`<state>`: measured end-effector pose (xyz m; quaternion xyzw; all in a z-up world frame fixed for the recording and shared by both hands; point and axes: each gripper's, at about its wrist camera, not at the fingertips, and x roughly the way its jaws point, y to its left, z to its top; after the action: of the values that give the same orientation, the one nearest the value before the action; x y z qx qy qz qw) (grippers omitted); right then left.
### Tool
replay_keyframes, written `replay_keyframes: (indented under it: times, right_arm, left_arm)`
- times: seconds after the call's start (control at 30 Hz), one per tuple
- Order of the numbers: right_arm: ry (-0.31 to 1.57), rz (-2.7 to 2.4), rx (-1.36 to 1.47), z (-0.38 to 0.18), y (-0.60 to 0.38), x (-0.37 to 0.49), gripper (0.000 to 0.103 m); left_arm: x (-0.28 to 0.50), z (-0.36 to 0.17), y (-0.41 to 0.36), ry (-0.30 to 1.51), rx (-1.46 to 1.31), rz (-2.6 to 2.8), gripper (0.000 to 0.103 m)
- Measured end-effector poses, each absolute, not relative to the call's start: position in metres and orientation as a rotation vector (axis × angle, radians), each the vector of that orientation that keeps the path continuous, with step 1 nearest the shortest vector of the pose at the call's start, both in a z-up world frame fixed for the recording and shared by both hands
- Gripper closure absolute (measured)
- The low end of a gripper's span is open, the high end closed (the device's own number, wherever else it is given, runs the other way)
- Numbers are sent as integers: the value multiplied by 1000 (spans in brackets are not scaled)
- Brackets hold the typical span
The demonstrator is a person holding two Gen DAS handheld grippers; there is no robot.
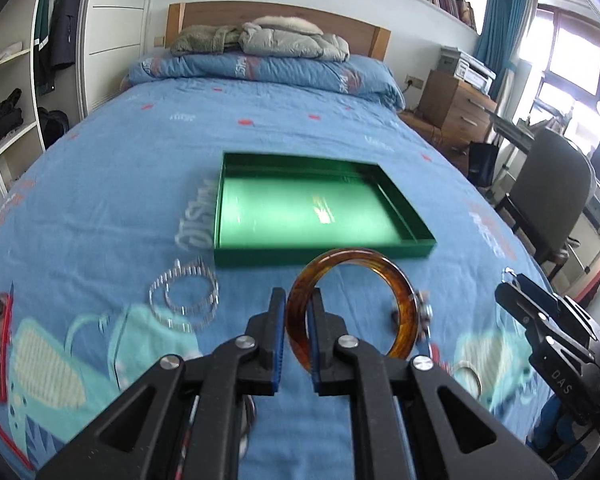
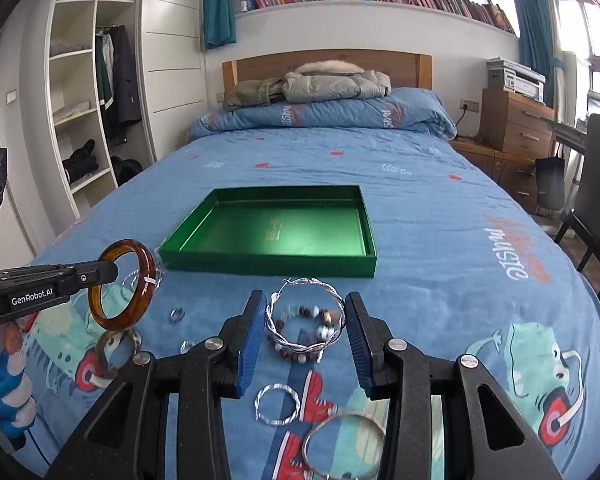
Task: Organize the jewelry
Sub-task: 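Carry both items into the green tray and open both tools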
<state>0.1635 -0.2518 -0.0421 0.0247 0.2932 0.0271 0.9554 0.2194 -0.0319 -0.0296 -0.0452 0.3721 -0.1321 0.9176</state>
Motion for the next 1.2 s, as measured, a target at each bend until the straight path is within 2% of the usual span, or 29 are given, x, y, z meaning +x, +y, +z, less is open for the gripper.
replay_keyframes:
  times: [0.3,0.63,0.93,1.2]
  right_arm:
    - [592,52,35,-32,-251,270,63]
    - [691,35,31,-71,-251,363,63]
    - [820,18,-11,-118,-248,404,63]
    - [871,8,-54,-139,-244,409,63]
  left_arm:
    - [326,-31,-30,783,-121,-219,94]
    - [412,-72,-43,870,-129,-179,94]
    - [444,-122,-59,970,-34,-127,94]
    - [447,-129,-62,971,5,-112,93]
